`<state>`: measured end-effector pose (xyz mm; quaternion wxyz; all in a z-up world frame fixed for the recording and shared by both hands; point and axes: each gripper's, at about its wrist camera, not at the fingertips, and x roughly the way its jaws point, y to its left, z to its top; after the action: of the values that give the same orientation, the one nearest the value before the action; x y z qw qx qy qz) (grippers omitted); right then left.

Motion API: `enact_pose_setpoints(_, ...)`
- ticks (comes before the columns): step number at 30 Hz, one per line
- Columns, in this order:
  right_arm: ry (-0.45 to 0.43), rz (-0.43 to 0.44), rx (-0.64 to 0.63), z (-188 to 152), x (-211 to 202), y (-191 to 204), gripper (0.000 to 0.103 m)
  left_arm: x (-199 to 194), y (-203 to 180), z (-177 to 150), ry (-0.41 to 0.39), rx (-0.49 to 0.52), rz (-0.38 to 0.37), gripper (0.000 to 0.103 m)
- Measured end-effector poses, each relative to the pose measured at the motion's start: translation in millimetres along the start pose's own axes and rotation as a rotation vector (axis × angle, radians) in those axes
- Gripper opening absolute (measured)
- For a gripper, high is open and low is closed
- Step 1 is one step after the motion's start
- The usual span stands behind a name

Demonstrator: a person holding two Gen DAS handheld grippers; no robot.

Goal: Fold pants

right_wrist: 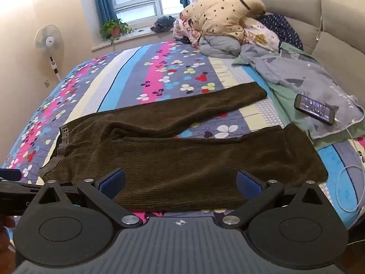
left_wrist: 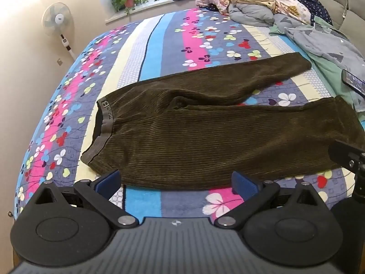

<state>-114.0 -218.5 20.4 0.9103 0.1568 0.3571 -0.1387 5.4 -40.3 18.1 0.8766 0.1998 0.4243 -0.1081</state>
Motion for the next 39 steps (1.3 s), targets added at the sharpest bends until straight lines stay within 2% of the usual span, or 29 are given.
enact_pose_setpoints(6, 0.033, 0.025, 0.015, -3, 5, -3, 0.102, 5, -4, -2, 0.024, 0.002, -0.005, 0.103)
enact_pose_setpoints(19, 0.036, 0.03, 0.023, 0, 11, -5, 0.102, 10, -2, 0, 0.033, -0.006, 0.002, 0.103)
enact_pose_setpoints(25, 0.073, 0.07, 0.027, 4, 21, -8, 0.102, 15, -5, 5, 0.033, 0.012, 0.016, 0.103)
enact_pose_setpoints(31, 0.1, 0.056, 0.05, 16, 51, -14, 0.102, 43, -13, 20, 0.065, 0.03, 0.034, 0.103)
enact_pose_setpoints(39, 0.207, 0.043, 0.07, 27, 110, -17, 0.102, 100, -14, 39, 0.16, 0.044, 0.035, 0.103)
